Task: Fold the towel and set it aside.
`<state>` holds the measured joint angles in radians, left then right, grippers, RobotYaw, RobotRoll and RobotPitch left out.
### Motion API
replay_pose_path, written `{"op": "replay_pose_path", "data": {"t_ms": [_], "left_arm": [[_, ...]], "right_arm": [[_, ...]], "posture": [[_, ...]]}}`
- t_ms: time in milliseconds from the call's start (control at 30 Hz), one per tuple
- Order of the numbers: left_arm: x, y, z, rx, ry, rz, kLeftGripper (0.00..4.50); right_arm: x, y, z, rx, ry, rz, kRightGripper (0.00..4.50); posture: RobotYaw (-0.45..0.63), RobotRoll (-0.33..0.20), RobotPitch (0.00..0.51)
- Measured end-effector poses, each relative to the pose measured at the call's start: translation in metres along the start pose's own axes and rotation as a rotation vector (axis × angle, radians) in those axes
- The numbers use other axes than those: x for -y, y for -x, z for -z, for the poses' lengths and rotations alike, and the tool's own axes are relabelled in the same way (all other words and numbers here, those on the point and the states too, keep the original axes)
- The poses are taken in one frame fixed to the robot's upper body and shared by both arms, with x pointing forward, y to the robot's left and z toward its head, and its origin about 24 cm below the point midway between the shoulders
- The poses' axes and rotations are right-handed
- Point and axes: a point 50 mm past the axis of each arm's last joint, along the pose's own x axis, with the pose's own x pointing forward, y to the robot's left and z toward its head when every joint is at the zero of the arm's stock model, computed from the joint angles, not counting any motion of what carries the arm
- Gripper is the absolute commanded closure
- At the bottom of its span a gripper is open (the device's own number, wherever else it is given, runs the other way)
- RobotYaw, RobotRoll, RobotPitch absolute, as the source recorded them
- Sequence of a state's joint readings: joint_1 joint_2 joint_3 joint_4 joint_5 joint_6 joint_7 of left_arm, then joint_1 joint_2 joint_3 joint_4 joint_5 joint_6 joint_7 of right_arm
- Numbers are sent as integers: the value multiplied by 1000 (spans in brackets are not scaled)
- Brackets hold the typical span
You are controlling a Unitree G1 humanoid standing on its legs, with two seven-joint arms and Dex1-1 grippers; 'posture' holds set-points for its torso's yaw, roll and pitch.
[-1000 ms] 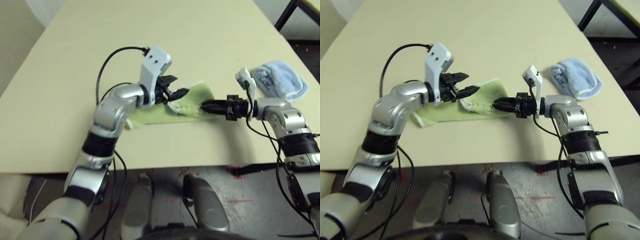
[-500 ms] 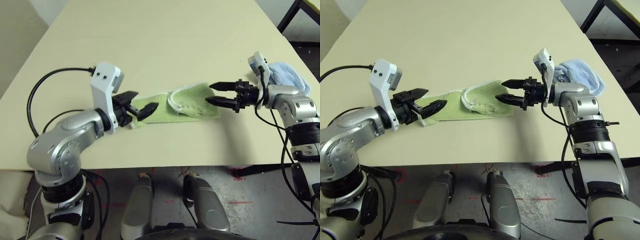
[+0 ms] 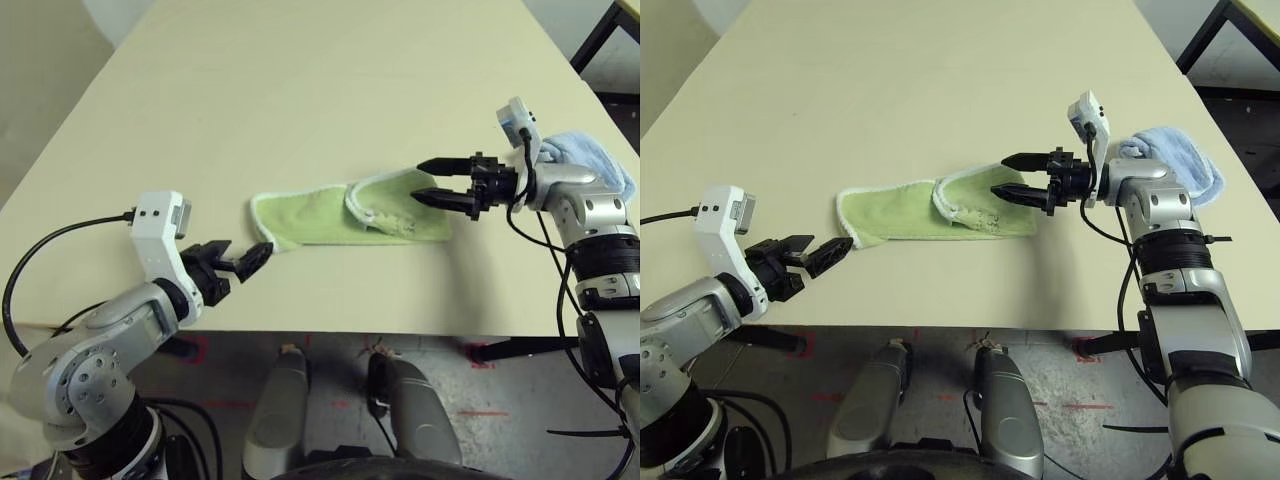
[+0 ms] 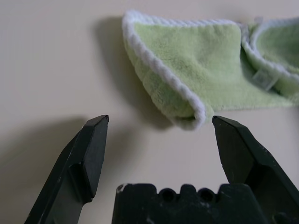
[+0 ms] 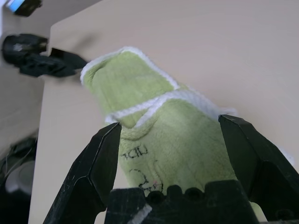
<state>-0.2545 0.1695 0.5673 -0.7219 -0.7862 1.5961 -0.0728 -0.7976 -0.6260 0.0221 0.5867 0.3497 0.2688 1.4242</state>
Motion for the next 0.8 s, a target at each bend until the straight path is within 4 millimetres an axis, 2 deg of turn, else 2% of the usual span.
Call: {"op": "replay_pose_path", "data": {"t_ms": [433, 533, 800], "left_arm": [[7, -32, -8, -62, 137, 34, 0], [12, -41, -11, -67, 181, 42, 564], [16, -58, -10, -120, 258, 33, 3629]], "right_arm": [[-16, 22, 4, -87, -13, -35, 34], [-20, 27, 2, -101, -30, -45, 0], [-20, 39, 0, -98, -32, -2, 0]], "posture": [[189, 0, 183], [181, 0, 183], [166, 0, 184]]}}
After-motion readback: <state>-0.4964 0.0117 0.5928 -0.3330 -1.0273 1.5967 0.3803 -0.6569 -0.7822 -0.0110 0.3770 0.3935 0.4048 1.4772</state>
